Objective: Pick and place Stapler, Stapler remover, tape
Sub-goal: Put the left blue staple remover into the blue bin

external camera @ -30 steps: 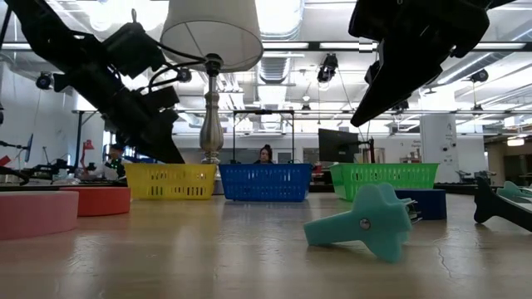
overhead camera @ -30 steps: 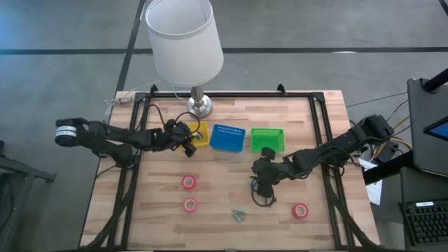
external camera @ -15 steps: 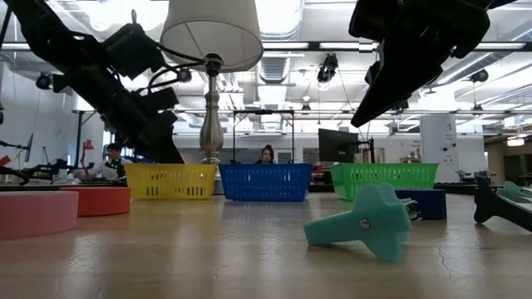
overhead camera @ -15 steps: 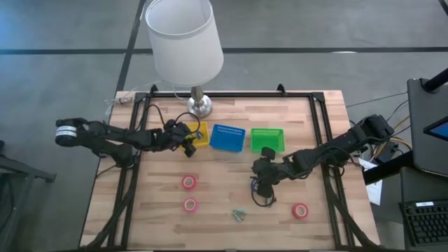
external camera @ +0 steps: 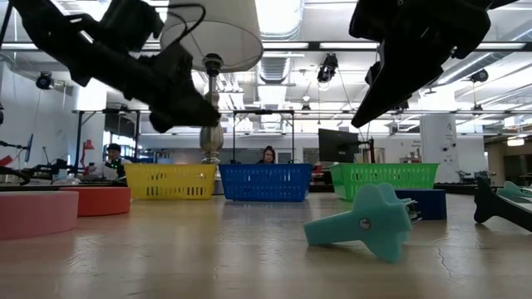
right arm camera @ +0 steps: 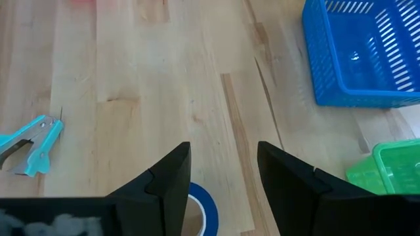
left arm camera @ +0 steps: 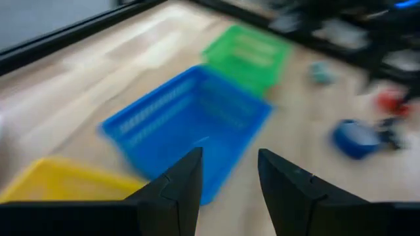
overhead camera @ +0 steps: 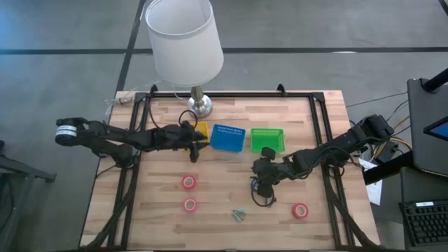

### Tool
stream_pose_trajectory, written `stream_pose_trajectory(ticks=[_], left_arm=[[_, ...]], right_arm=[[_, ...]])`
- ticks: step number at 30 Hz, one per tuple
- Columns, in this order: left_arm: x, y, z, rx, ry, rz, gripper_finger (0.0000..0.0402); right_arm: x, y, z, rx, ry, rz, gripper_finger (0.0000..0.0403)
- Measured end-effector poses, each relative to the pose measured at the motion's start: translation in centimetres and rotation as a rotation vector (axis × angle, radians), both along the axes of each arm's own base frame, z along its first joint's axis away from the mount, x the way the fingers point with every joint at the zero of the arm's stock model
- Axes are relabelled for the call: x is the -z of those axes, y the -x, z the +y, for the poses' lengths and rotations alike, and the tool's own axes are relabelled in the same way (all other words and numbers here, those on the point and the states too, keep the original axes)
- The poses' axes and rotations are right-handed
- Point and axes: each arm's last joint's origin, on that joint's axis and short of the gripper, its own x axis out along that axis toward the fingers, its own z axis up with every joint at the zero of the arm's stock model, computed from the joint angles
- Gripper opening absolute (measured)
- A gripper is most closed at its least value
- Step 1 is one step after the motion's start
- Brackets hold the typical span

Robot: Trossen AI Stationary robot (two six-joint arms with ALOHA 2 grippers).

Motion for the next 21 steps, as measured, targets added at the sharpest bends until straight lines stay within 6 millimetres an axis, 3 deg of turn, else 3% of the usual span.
stream_pose_trajectory(ticks=[7, 21], left_arm=[[-1.3, -0.8, -1.8, 0.184, -0.031, -0.062, 0.0147], [-4.2, -2.1, -5.7, 0.382, -0.165, -0.144, 0.0145]], right_arm=[[0.3, 0.2, 0.0, 0.005, -0.006, 0.01, 0.0171], [0.3, 0.2, 0.0, 0.004, -0.008, 0.011, 0.0171]])
